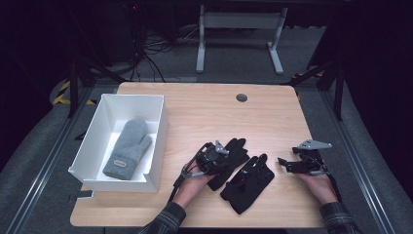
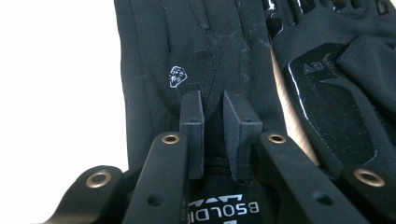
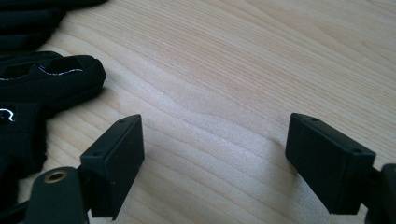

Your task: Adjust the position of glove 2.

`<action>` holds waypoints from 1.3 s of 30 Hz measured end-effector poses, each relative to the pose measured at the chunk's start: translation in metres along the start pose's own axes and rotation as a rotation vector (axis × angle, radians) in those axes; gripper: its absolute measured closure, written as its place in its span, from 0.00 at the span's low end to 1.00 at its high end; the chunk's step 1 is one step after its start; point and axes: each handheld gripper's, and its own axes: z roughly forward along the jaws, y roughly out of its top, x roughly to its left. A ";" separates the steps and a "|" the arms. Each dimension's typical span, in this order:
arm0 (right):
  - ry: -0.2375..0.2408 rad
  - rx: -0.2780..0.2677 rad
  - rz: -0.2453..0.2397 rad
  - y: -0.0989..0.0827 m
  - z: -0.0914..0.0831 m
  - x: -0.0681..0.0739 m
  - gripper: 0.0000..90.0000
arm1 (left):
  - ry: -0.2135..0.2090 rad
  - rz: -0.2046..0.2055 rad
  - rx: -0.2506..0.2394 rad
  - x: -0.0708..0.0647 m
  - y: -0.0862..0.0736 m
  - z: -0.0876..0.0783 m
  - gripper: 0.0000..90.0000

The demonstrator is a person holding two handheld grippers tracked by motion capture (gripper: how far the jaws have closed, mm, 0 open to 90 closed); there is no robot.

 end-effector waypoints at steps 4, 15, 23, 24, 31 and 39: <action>0.001 0.000 0.000 0.000 0.000 0.000 0.22 | -0.021 -0.020 -0.003 -0.001 0.004 -0.009 0.90; 0.001 0.000 0.000 0.000 0.000 0.000 0.22 | -0.097 -0.052 -0.072 -0.022 0.018 -0.039 0.90; 0.001 0.000 0.000 0.000 0.000 0.000 0.22 | -0.134 -0.059 -0.070 -0.046 0.026 -0.032 0.90; 0.001 0.000 0.000 0.000 0.000 0.000 0.22 | -0.136 -0.056 -0.067 -0.048 0.026 -0.030 0.90; 0.003 0.000 0.001 0.000 0.000 0.000 0.22 | -0.137 -0.036 -0.040 -0.064 0.029 -0.015 0.90; 0.003 -0.001 0.001 0.000 0.000 0.000 0.22 | -0.135 -0.023 -0.011 -0.071 0.027 0.001 0.90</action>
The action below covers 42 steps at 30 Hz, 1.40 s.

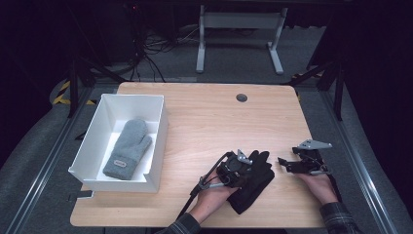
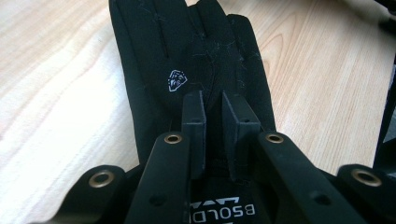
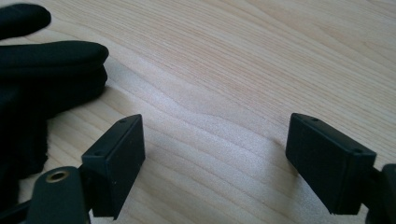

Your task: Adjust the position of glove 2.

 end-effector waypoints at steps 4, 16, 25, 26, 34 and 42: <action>0.000 0.000 0.000 0.000 0.000 0.000 0.22 | -0.006 -0.002 0.013 -0.002 -0.002 0.006 0.89; 0.008 0.022 -0.028 0.003 -0.007 0.001 0.44 | 0.008 0.052 -0.014 0.001 -0.003 0.001 0.53; 0.231 0.046 -0.132 0.008 -0.034 0.047 0.90 | 0.004 0.040 -0.043 0.013 -0.009 -0.019 0.41; 0.262 0.048 -0.144 0.007 -0.036 0.053 0.93 | 0.008 0.042 -0.047 0.013 -0.010 -0.021 0.40; 0.457 0.090 -0.255 -0.004 -0.038 0.096 1.00 | 0.018 0.027 -0.036 0.020 -0.016 -0.025 0.39; 0.498 0.096 -0.284 0.004 -0.023 0.110 1.00 | 0.025 0.024 -0.044 0.029 -0.019 -0.030 0.39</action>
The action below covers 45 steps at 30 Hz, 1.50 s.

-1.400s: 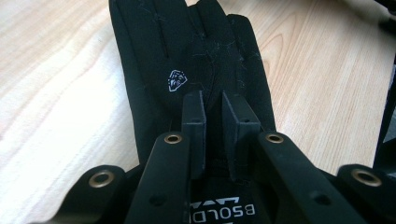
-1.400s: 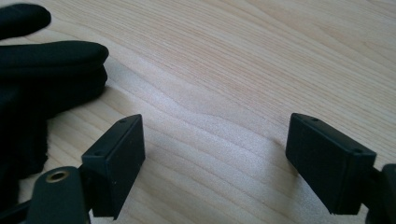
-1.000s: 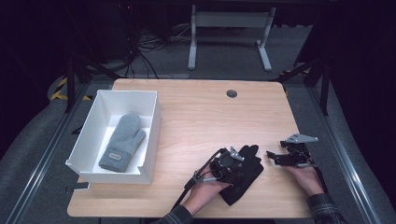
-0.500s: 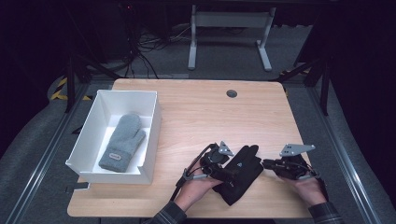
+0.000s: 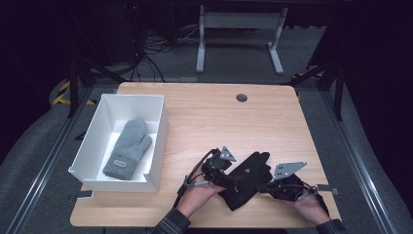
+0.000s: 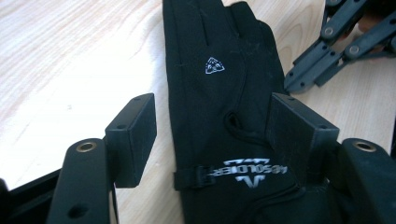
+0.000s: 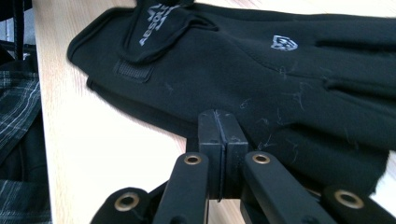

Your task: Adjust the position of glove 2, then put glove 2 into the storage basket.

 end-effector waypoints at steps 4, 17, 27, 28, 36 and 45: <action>0.010 0.009 -0.032 0.012 0.014 0.001 1.00 | 0.009 0.006 -0.020 0.010 -0.002 -0.004 0.38; -0.111 -0.094 0.010 0.012 -0.008 -0.008 0.57 | -0.031 0.135 0.056 0.025 0.008 0.022 0.21; -0.258 -0.104 0.091 -0.002 -0.022 -0.039 0.36 | -0.049 0.128 0.128 0.025 0.002 0.043 0.18; -0.271 -0.102 0.097 -0.004 -0.023 -0.041 0.36 | -0.049 0.136 0.124 0.025 0.001 0.043 0.18; -0.354 -0.115 0.144 -0.012 -0.029 -0.055 0.33 | -0.070 0.169 0.139 0.020 0.001 0.039 0.37; -0.419 -0.103 0.198 -0.020 -0.030 -0.066 0.30 | -0.124 0.122 0.164 0.016 0.007 0.033 0.76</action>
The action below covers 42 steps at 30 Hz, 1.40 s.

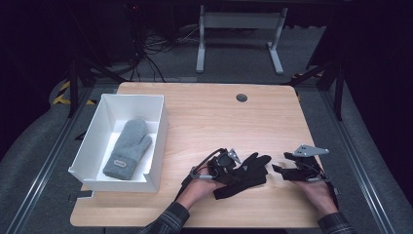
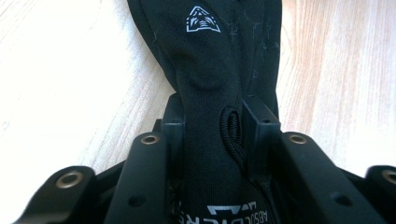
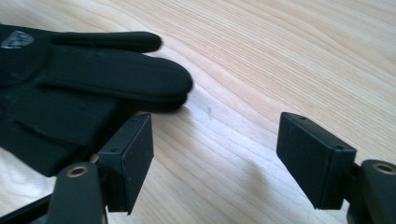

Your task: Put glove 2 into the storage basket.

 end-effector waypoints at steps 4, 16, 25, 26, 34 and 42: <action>-0.020 0.007 0.025 -0.003 0.002 -0.005 0.29 | 0.009 -0.013 -0.019 -0.002 0.002 -0.012 0.76; -0.027 0.043 0.024 -0.007 0.010 -0.005 0.29 | 0.053 -0.106 -0.081 0.000 0.000 -0.063 0.76; -0.040 0.028 0.035 -0.010 0.014 -0.005 0.16 | 0.130 -0.169 -0.161 0.008 -0.002 -0.125 0.76; -0.041 0.029 0.036 -0.010 0.014 -0.005 0.15 | 0.139 -0.173 -0.164 0.009 -0.002 -0.130 0.76; -0.042 0.030 0.040 -0.010 0.014 -0.005 0.14 | 0.236 -0.242 -0.211 0.020 -0.010 -0.185 0.76; -0.043 0.031 0.042 -0.010 0.014 -0.005 0.14 | 0.312 -0.305 -0.249 0.033 -0.026 -0.221 0.76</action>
